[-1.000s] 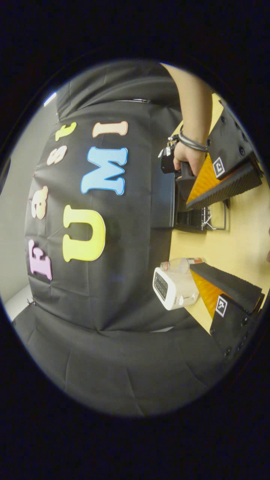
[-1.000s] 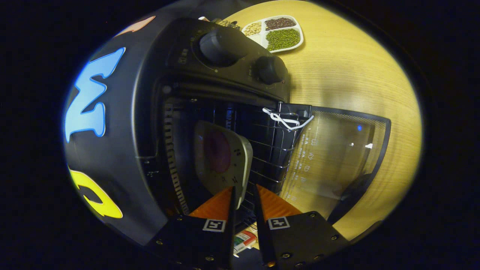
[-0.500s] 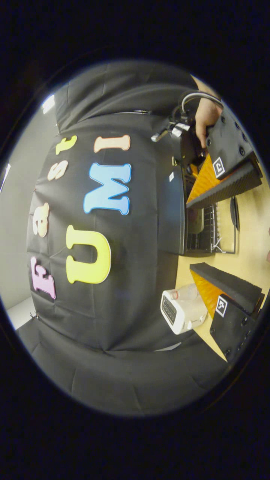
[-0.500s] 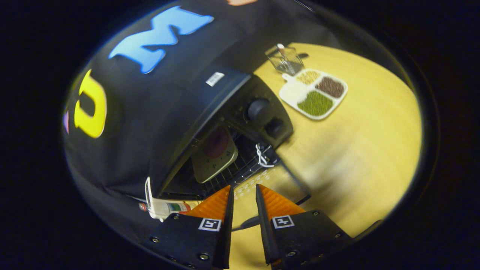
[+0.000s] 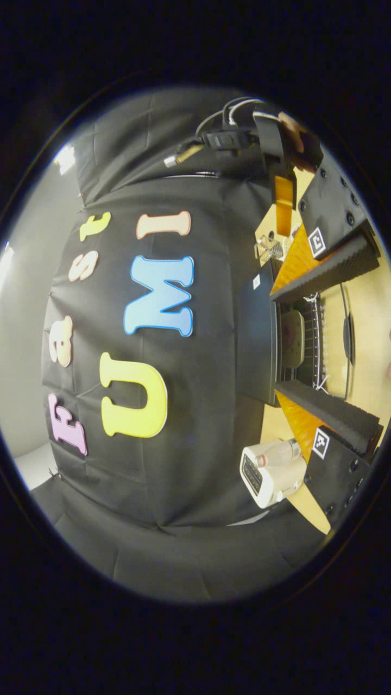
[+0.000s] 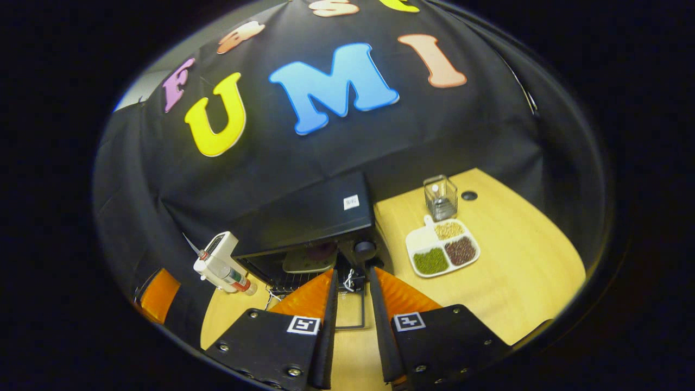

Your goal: Open the electric oven with the left hand, put the food in, and close the electric oven.

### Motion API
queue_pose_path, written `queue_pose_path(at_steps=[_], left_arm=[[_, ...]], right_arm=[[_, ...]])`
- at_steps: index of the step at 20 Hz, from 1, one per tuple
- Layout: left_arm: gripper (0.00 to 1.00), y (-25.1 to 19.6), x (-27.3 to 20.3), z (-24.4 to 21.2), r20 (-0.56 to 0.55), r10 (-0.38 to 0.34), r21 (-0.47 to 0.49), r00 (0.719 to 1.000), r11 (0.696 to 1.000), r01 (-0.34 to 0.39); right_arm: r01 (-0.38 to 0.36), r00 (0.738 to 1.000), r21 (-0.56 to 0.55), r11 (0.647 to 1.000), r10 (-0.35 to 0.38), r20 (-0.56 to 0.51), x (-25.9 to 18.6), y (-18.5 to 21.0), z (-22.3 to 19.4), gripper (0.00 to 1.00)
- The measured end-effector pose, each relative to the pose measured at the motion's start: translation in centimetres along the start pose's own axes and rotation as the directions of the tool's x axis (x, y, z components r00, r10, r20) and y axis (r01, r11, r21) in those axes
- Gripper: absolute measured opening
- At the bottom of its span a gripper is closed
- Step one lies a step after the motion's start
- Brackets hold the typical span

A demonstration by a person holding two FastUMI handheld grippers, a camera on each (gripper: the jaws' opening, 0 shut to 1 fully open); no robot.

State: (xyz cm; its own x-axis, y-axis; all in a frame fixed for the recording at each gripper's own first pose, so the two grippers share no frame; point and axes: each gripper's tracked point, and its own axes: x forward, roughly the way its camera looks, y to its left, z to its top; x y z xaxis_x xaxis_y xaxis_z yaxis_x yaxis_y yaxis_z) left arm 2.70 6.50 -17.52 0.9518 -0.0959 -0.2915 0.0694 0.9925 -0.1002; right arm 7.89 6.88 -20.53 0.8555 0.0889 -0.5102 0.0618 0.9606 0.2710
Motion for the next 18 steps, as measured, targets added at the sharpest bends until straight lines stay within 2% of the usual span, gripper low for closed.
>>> queue_pose_path(at_steps=[2, 5, 7, 8, 10, 11, 12, 14, 17, 18], left_arm=[[1.0, -0.8, 0.6, -0.4, -0.007, -0.007, 0.015, 1.0, 1.0, 0.007], [1.0, -1.8, 1.1, -2.0, -0.042, -0.016, 0.015, 0.999, 1.0, 0.017], [1.0, -2.4, 1.6, -3.3, -0.072, -0.024, 0.005, 0.997, 1.0, 0.024], [0.92, -2.6, 1.7, -3.8, -0.085, -0.026, 0.001, 0.996, 1.0, 0.026], [0.92, -2.6, 1.9, -4.5, -0.104, -0.023, -0.002, 0.994, 1.0, 0.023], [0.98, -2.6, 2.2, -4.9, -0.113, -0.018, 0.001, 0.993, 1.0, 0.018], [0.98, -2.6, 2.3, -5.5, -0.13, -0.015, 0.007, 0.991, 1.0, 0.016], [1.0, -2.9, 2.5, -7.8, -0.197, -0.024, 0.023, 0.98, 0.999, 0.029], [0.98, -2.9, 2.4, -12.0, -0.335, -0.015, 0.041, 0.942, 0.999, 0.03], [1.0, -2.6, 2.2, -13.2, -0.368, -0.005, 0.044, 0.93, 0.999, 0.023]], right_arm=[[0.004, 0.993, -0.084, 0.996, 0.006, 0.117, -2.1, -0.6, 3.8, 0.35], [0.031, 0.958, -0.165, 0.986, 0.018, 0.287, -6.5, -0.9, 9.9, 0.35], [0.072, 0.936, -0.18, 0.981, -0.004, 0.352, -8.0, -1.2, 12.4, 0.37], [0.074, 0.93, -0.183, 0.98, -0.001, 0.367, -8.5, -1.1, 13.2, 0.39], [0.083, 0.925, -0.171, 0.982, -0.012, 0.38, -9.3, -1.5, 13.9, 0.6], [0.092, 0.918, -0.166, 0.982, -0.019, 0.396, -9.6, -1.6, 14.1, 0.71], [0.101, 0.912, -0.166, 0.981, -0.024, 0.41, -10.1, -1.6, 14.2, 0.81], [0.112, 0.903, -0.173, 0.979, -0.027, 0.429, -10.8, -1.9, 13.9, 0.83], [0.127, 0.902, -0.164, 0.978, -0.046, 0.429, -10.5, -2.7, 13.2, 0.86], [0.135, 0.905, -0.162, 0.977, -0.055, 0.423, -10.3, -3.1, 12.9, 0.86]])
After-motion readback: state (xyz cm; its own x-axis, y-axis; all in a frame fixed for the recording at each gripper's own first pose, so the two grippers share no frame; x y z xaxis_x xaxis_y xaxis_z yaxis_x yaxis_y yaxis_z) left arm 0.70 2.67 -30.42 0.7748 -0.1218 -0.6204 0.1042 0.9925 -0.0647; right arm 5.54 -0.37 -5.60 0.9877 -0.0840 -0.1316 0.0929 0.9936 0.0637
